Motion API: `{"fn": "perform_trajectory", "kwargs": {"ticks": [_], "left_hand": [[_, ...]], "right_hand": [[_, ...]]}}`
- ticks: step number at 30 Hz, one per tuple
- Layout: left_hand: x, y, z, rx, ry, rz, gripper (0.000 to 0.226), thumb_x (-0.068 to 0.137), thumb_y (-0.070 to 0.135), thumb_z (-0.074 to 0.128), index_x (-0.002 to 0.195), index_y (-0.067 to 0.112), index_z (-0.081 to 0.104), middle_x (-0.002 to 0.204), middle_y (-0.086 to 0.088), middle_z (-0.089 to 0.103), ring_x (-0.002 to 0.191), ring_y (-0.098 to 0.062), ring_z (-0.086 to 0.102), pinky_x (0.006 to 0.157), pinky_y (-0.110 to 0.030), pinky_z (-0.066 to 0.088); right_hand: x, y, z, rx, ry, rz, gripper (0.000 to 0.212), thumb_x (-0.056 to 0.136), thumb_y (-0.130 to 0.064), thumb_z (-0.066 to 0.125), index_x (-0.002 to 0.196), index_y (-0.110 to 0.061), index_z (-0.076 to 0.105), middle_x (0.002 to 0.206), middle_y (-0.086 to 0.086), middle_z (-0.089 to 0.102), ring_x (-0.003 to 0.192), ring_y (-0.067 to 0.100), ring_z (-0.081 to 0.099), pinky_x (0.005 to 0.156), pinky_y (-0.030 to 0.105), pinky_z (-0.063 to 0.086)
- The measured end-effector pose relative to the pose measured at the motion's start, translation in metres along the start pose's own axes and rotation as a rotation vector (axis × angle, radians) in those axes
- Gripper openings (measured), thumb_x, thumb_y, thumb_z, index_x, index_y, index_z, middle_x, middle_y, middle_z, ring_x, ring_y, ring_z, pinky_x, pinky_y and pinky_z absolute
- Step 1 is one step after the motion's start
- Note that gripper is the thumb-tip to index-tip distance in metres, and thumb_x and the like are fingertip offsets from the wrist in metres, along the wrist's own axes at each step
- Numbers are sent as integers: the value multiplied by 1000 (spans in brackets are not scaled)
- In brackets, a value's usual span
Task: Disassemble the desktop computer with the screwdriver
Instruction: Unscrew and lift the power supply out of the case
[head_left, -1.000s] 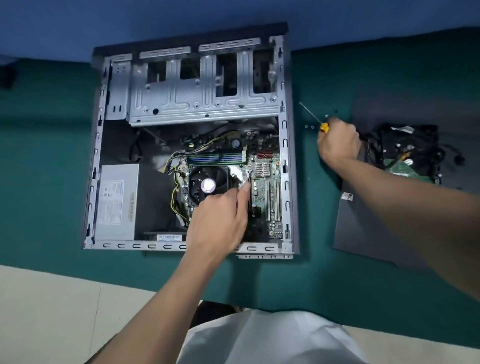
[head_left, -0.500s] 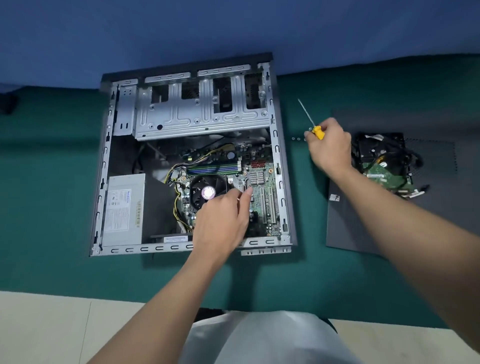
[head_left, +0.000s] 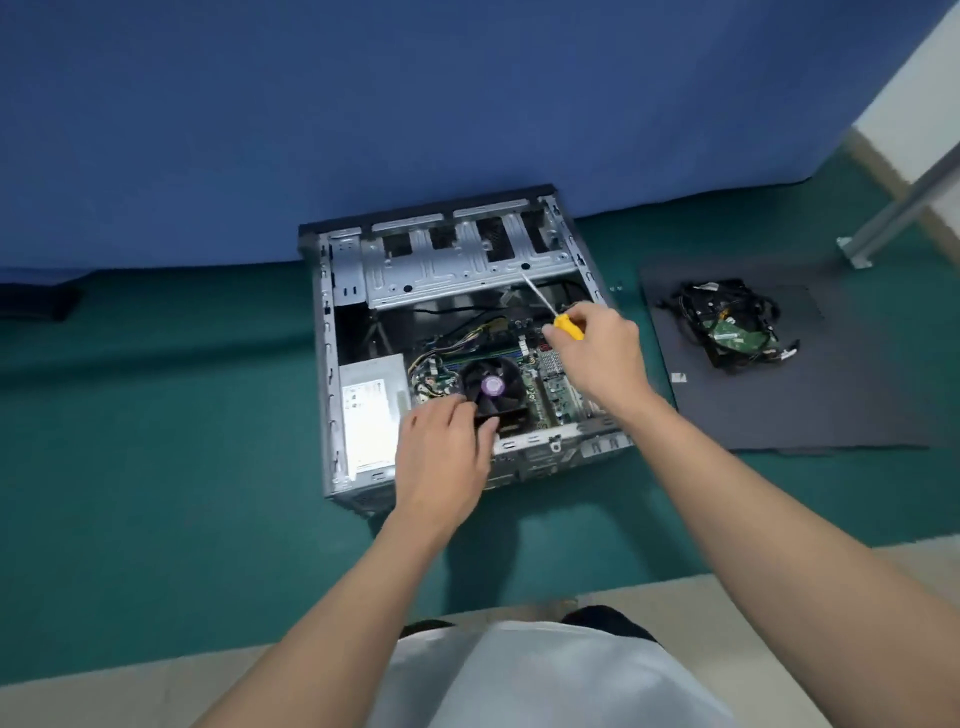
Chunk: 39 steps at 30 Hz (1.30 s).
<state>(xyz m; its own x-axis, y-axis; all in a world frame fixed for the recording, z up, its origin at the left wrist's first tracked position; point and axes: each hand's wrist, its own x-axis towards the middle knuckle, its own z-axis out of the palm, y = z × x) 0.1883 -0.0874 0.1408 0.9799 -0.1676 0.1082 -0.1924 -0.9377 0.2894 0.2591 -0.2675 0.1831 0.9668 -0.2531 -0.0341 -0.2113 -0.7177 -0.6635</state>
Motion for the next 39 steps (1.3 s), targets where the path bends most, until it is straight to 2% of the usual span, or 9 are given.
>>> {"fn": "perform_trajectory", "kwargs": {"ticks": [6, 8, 11, 15, 18, 23, 29, 33, 39], "left_hand": [[-45, -63, -28, -84, 139, -90, 28, 92, 21, 60, 114, 3, 62, 135, -12, 53, 126, -29, 46, 104, -42, 34], [-56, -78, -33, -156, 112, -197, 39, 94, 26, 58, 127, 4, 54, 145, -9, 43, 133, -26, 37, 108, -41, 29], [-64, -95, -37, -408, 50, -481, 63, 93, 42, 57, 142, 6, 38, 151, -7, 36, 139, -23, 28, 112, -39, 24], [-71, -104, -34, -786, -68, -808, 75, 85, 61, 58, 139, 12, 42, 134, -3, 51, 121, -21, 46, 98, -37, 37], [-78, -107, -29, -983, -133, -880, 78, 81, 69, 55, 133, 13, 45, 121, 1, 55, 104, -17, 56, 90, -32, 43], [-89, -107, -17, -1268, -220, -995, 98, 63, 81, 49, 131, 11, 43, 119, -1, 58, 95, -17, 66, 79, -29, 50], [-110, -115, 23, -1304, -248, -1025, 59, 81, 25, 75, 125, 5, 42, 108, -12, 63, 99, -23, 65, 87, -27, 50], [-105, -121, 37, -1500, -308, -1067, 11, 92, 14, 62, 96, 4, 59, 100, -15, 65, 96, -29, 64, 86, -29, 50], [-91, -124, 52, -1603, -272, -1158, 11, 97, 0, 49, 102, -4, 57, 104, -21, 66, 96, -30, 67, 91, -33, 53]], "right_hand": [[-78, -45, 28, 151, -76, 83, 34, 94, -40, 54, 75, -12, 58, 68, 10, 62, 67, 29, 58, 65, 40, 46], [-102, -54, 40, 249, -121, 115, 37, 96, -38, 52, 85, -4, 60, 77, 19, 64, 72, 37, 62, 70, 47, 51], [-136, -62, 62, 388, -179, 198, 34, 98, -36, 47, 82, -8, 58, 76, 11, 65, 62, 26, 57, 66, 45, 49], [-177, -65, 89, 475, -259, 262, 33, 97, -42, 45, 81, -17, 58, 67, -3, 59, 61, 15, 49, 65, 38, 40], [-204, -62, 105, 546, -302, 256, 20, 96, -40, 49, 96, -20, 54, 69, -6, 62, 60, 10, 50, 64, 36, 40], [-231, -43, 129, 697, -367, 328, 16, 98, -25, 52, 91, -11, 55, 64, -7, 61, 55, 9, 51, 52, 28, 42], [-244, -22, 166, 667, -459, 444, 19, 101, -21, 46, 88, -17, 60, 75, -6, 61, 53, 8, 52, 56, 30, 43], [-245, -15, 186, 662, -530, 539, 24, 102, -22, 41, 87, -18, 60, 75, -2, 59, 50, 8, 47, 50, 24, 40], [-240, -12, 202, 797, -595, 695, 27, 103, -23, 41, 89, -10, 59, 72, 3, 53, 50, 10, 40, 46, 23, 34]]}}
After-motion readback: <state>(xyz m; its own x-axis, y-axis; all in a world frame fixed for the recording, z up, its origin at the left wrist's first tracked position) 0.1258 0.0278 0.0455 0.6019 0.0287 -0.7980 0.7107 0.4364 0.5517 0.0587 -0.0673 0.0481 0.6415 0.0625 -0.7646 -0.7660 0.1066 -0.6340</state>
